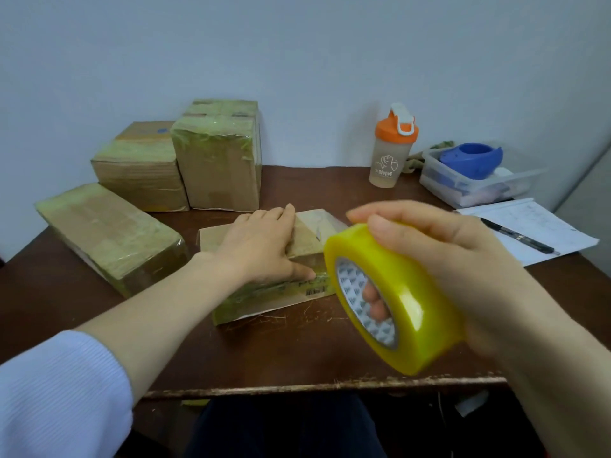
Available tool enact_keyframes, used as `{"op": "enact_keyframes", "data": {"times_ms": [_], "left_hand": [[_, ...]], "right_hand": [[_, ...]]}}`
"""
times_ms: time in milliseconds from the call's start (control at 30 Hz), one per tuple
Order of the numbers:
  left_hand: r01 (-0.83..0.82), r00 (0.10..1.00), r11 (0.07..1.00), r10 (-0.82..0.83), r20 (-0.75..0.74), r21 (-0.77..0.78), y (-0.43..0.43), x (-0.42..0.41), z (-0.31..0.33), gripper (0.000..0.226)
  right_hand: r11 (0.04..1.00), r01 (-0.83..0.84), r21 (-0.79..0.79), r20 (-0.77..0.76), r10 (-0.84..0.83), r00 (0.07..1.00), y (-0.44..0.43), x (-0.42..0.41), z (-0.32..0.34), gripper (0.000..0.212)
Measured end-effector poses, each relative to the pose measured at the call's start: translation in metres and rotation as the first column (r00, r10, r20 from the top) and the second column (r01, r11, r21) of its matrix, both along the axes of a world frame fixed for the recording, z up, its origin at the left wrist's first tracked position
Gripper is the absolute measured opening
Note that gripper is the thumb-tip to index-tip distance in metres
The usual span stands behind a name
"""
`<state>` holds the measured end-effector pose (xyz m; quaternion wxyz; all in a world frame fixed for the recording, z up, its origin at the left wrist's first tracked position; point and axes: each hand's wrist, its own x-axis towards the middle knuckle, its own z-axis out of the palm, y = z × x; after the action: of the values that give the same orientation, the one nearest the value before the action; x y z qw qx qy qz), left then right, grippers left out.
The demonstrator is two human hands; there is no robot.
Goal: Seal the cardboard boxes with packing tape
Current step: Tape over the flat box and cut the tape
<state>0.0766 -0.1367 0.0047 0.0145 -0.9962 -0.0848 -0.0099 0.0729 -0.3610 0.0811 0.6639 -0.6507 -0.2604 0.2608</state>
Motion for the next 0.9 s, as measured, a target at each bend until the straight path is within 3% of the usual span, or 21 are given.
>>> {"op": "enact_keyframes", "data": {"times_ms": [333, 533, 900], "left_hand": [[-0.046, 0.996, 0.999, 0.045, -0.072, -0.020, 0.000, 0.007, 0.004, 0.121], [-0.052, 0.997, 0.996, 0.049, -0.055, -0.068, 0.000, 0.003, 0.003, 0.133], [-0.008, 0.999, 0.997, 0.005, -0.050, -0.073, 0.000, 0.004, 0.004, 0.113]], "right_hand": [[0.998, 0.001, -0.070, -0.208, -0.016, 0.978, -0.022, -0.014, -0.045, 0.021], [0.997, -0.017, -0.079, -0.241, -0.003, 0.971, -0.021, -0.014, -0.049, 0.021], [0.994, -0.016, -0.104, -0.208, -0.006, 0.978, -0.021, -0.015, -0.051, 0.020]]}}
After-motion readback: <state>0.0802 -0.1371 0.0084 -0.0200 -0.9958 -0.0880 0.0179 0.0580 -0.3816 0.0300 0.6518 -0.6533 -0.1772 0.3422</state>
